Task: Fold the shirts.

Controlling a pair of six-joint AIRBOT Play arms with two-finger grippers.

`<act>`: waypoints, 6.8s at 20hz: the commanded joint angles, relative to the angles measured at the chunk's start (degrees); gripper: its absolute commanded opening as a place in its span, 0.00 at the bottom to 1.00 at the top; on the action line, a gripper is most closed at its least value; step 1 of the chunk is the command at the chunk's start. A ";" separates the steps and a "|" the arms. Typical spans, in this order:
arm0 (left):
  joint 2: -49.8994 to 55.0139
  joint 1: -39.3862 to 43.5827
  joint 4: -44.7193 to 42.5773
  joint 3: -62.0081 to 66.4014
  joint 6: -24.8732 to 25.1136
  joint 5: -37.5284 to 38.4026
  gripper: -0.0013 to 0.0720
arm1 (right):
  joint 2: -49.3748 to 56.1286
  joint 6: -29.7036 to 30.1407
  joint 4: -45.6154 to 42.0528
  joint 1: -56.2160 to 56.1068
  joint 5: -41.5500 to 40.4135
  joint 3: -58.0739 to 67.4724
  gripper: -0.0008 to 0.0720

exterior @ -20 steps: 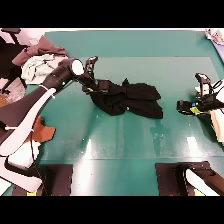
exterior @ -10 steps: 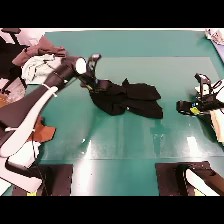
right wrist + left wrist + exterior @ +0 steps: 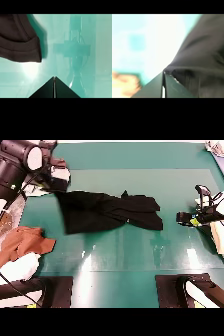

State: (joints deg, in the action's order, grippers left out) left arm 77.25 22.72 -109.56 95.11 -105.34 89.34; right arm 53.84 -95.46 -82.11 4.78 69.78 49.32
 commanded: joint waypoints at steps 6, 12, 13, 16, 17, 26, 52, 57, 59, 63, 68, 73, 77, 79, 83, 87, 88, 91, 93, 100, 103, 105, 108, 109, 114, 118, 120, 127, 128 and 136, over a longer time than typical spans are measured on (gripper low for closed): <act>-1.31 -13.11 4.87 -23.08 1.95 -8.98 0.57 | -0.02 0.00 0.02 -0.04 1.33 -0.02 0.05; -1.97 -14.05 18.97 -21.22 6.36 -12.28 0.93 | 0.66 0.61 0.11 -0.07 -1.33 0.00 0.38; -2.60 -14.03 23.71 -21.22 8.90 -12.33 0.93 | 1.57 0.81 1.57 -0.04 -2.23 0.00 0.38; -3.21 -13.88 27.21 -21.22 14.03 -11.41 0.93 | 6.27 3.13 8.96 -0.04 -4.98 0.00 0.38; -3.21 -13.90 26.60 -21.22 15.23 -10.05 0.93 | 7.98 3.23 10.75 -0.04 -5.18 0.00 0.38; -9.18 -13.88 32.06 -37.77 20.68 -10.67 0.75 | 14.25 4.07 13.14 -0.07 -4.09 5.55 0.38; -2.38 -13.90 21.27 -45.94 8.96 -28.70 0.98 | 14.12 4.48 13.03 -4.35 0.42 7.45 0.38; -2.51 -13.90 21.24 -45.92 8.07 -29.51 0.66 | 14.12 4.48 13.03 -4.35 0.85 7.43 0.38; -2.56 -13.90 21.35 -45.86 8.13 -28.57 0.59 | 14.12 4.48 13.00 -4.35 0.83 7.43 0.38; -3.76 -13.90 22.80 -45.81 11.34 -22.01 0.55 | 14.14 4.52 12.96 -4.35 0.72 7.43 0.38; -13.88 -13.90 22.32 -43.21 11.30 -21.94 0.96 | 14.14 5.11 12.96 -4.35 0.92 7.43 0.38; -16.13 -13.90 24.68 -40.79 12.41 -12.35 0.96 | 14.12 5.11 12.98 -4.35 0.98 7.43 0.38; -16.13 -13.90 29.24 -41.97 14.47 -7.21 0.96 | 14.12 5.11 12.98 -4.35 1.36 7.43 0.38; -16.13 -13.90 30.62 -43.47 15.89 -5.18 0.96 | 14.12 5.11 12.98 -4.35 1.36 7.43 0.38; -16.04 -13.90 32.22 -49.75 17.35 -10.45 0.96 | 14.12 5.11 13.00 -4.35 2.14 7.43 0.38; -14.40 -13.90 32.17 -53.18 18.01 -15.72 0.96 | 14.12 5.11 13.03 -4.35 2.71 7.43 0.38; -13.49 -13.90 32.17 -53.27 18.43 -17.31 0.96 | 14.12 5.11 13.05 -4.35 2.93 7.43 0.38; -11.78 -13.90 32.06 -53.27 18.40 -22.18 0.96 | 13.94 5.11 13.00 -4.35 4.15 7.43 0.38; -11.19 -13.90 32.70 -53.27 18.43 -22.27 0.96 | 13.51 5.11 12.96 -4.35 4.20 7.41 0.38; -11.08 -13.90 34.84 -53.27 18.80 -25.92 0.58 | 10.71 5.05 10.51 -4.35 2.60 7.32 0.38; -11.08 -13.90 35.04 -53.22 18.84 -26.97 0.06 | 10.80 5.03 9.51 -3.85 2.29 4.52 0.38; -11.15 -13.90 34.73 -52.33 18.91 -24.50 0.06 | 10.80 5.09 9.18 -2.40 1.60 2.32 0.38; -12.00 -13.90 34.10 -47.98 20.35 -16.35 0.06 | 10.80 6.73 9.09 1.95 -0.26 -1.33 0.38; -12.87 -13.90 33.51 -46.21 20.33 -14.40 0.06 | 10.80 8.22 9.11 3.41 -0.22 -2.36 0.38; -17.77 -13.90 28.68 -38.14 20.24 -6.36 0.06 | 10.82 18.56 20.92 7.34 -2.05 -6.03 0.58; -17.79 -13.90 26.40 -36.59 20.06 -4.81 0.06 | 10.84 23.63 27.02 5.18 -6.88 -6.60 0.63; -17.79 -13.90 26.43 -36.59 20.04 -5.33 0.06 | 12.31 24.02 27.10 2.75 -9.27 -6.56 0.63; -17.79 -13.90 27.28 -36.59 19.89 -7.82 0.06 | 20.26 23.96 32.72 -7.21 -14.58 -6.49 0.30; -17.79 -13.90 27.47 -36.59 19.89 -7.78 0.06 | 20.22 23.93 33.11 -7.43 -14.71 -5.95 0.10; -19.30 -13.90 32.15 -24.35 17.59 -2.32 0.06 | 11.63 20.52 32.54 2.34 -3.37 15.23 0.03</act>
State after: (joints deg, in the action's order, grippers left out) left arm 58.76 8.86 -78.61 64.58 -86.15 85.38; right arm 69.06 -73.52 -49.80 3.03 62.52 56.77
